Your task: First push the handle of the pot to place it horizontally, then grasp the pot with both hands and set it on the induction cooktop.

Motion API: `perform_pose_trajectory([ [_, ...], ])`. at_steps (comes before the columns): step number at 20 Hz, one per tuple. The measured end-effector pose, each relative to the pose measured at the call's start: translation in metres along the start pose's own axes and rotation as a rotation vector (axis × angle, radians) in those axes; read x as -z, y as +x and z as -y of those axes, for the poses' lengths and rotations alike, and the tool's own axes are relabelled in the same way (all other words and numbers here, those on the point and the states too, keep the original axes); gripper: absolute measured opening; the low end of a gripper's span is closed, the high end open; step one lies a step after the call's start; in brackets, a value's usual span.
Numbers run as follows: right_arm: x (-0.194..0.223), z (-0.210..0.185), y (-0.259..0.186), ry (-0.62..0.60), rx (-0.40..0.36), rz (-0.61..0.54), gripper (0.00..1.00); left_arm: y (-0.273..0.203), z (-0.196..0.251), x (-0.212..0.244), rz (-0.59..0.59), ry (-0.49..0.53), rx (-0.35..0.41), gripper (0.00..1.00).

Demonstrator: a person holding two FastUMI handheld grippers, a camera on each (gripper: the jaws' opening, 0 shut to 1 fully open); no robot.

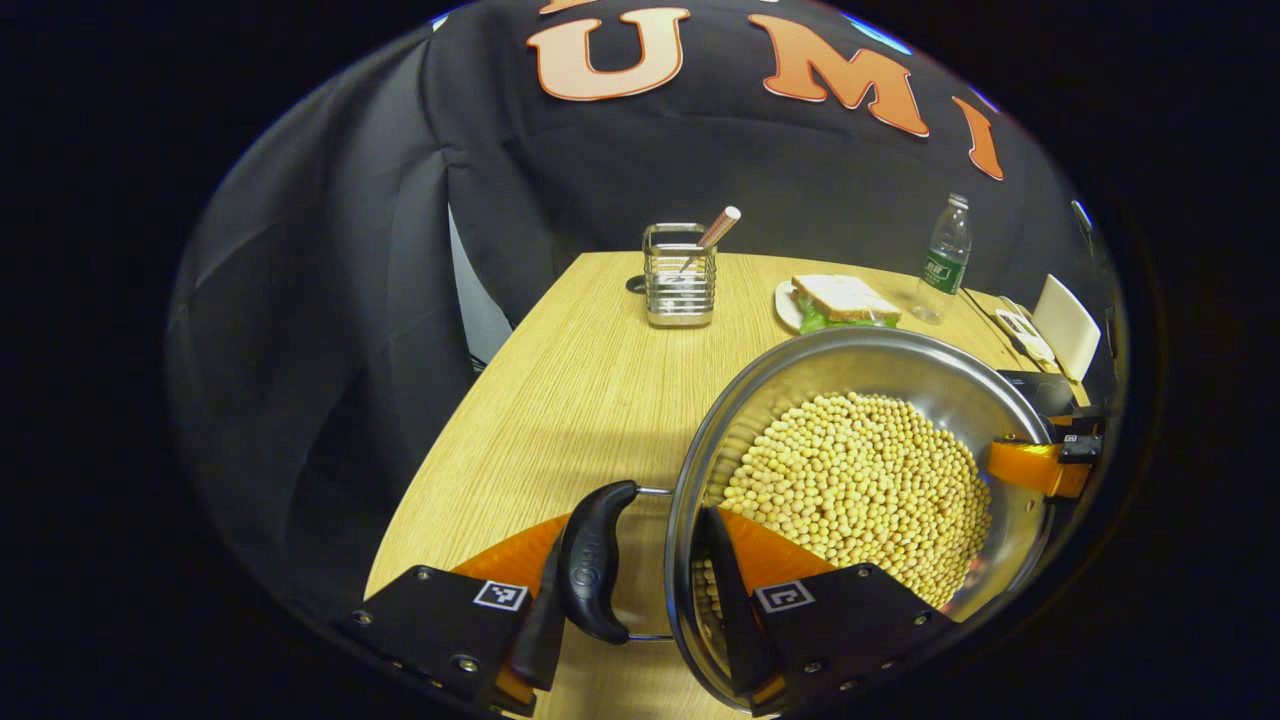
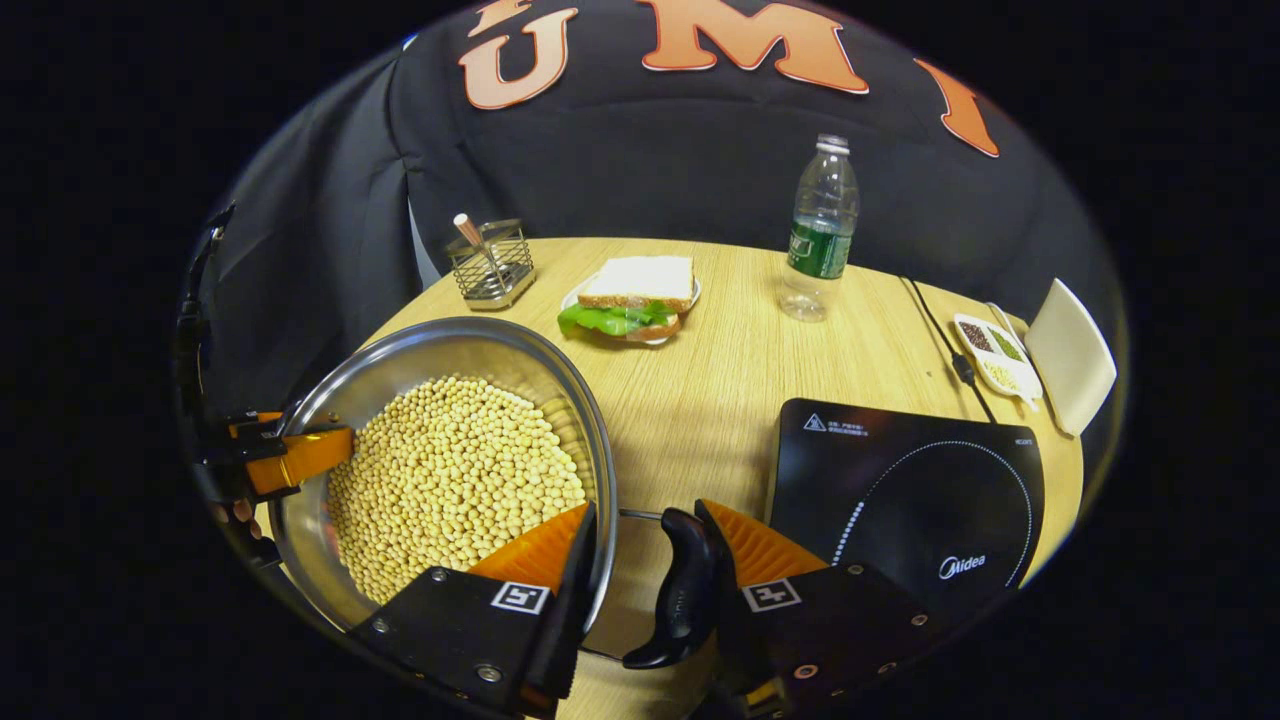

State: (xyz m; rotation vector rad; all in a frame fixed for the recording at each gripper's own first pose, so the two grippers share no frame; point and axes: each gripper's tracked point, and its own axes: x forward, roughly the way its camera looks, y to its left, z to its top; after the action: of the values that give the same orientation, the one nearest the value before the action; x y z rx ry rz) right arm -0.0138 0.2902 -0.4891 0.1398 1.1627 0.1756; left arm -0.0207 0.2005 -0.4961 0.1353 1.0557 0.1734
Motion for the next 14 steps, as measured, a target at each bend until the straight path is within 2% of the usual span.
perform_pose_trajectory([
  [8,-0.020,0.024,-0.037,0.014,-0.008,0.068,0.55,-0.042,0.013,-0.028,0.061,0.027,-0.012,0.67],
  [14,-0.030,0.065,-0.065,0.030,0.010,0.119,0.55,-0.074,0.030,-0.048,0.096,0.054,0.008,0.67],
])
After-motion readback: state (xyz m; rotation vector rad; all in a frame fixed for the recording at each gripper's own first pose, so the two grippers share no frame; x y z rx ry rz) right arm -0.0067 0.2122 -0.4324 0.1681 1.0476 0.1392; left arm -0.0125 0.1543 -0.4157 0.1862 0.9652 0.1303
